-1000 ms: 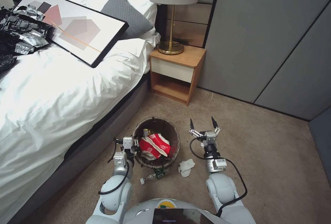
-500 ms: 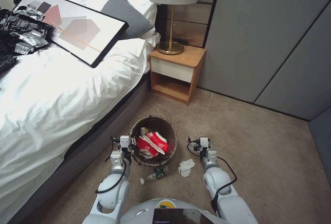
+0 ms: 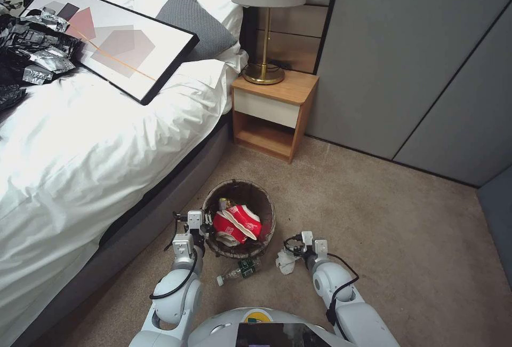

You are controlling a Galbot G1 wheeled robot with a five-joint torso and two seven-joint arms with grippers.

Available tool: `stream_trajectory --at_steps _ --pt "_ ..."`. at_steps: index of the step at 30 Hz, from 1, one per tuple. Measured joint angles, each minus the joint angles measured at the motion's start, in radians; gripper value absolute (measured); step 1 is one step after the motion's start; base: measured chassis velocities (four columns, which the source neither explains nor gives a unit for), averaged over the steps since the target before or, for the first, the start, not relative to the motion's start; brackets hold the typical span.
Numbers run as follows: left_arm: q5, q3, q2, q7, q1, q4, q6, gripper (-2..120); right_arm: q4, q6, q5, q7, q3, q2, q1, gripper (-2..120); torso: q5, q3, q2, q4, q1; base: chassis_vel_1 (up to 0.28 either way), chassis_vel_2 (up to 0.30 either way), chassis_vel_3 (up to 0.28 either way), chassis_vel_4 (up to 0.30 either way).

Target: Pick up the trash bin, then pick up the garbage from the floor and place it into the trash bin.

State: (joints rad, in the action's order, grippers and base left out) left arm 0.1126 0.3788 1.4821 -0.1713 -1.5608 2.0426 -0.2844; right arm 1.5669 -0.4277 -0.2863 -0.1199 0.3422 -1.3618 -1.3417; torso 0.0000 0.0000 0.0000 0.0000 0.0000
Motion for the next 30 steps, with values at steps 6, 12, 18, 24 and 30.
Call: stream_trajectory --at_steps 6,12,18,24,30 --pt "-0.002 -0.007 0.002 -0.001 0.001 -0.005 0.000 5 0.004 -0.085 -0.033 0.006 -0.016 0.019 -0.006 100 -0.0001 0.000 0.000 -0.0001 0.000 0.000 0.000 0.000 0.000" --pt "-0.003 -0.013 0.002 -0.001 0.001 -0.006 0.000 5 -0.037 -0.110 -0.026 0.022 -0.020 0.015 -0.007 100 0.0000 0.000 0.000 -0.0001 0.000 0.000 0.000 0.000 0.000" --pt "-0.004 -0.015 0.001 -0.002 -0.001 -0.006 0.000 5 -0.072 -0.122 -0.031 0.031 -0.025 0.015 0.010 100 0.0000 0.000 0.000 -0.0001 0.000 0.000 0.000 0.000 0.000" --pt "-0.008 -0.018 0.003 -0.003 -0.002 -0.006 0.000 5 -0.110 -0.115 -0.018 0.040 -0.038 0.004 0.033 100 0.0000 0.000 0.000 0.0000 0.000 0.000 0.000 0.000 0.000" --pt "-0.008 -0.017 0.004 -0.005 -0.002 -0.005 0.000 5 -0.124 -0.099 0.010 0.058 -0.040 -0.005 0.036 78 -0.0010 0.000 0.000 -0.0005 0.000 0.000 0.000 0.000 0.000"
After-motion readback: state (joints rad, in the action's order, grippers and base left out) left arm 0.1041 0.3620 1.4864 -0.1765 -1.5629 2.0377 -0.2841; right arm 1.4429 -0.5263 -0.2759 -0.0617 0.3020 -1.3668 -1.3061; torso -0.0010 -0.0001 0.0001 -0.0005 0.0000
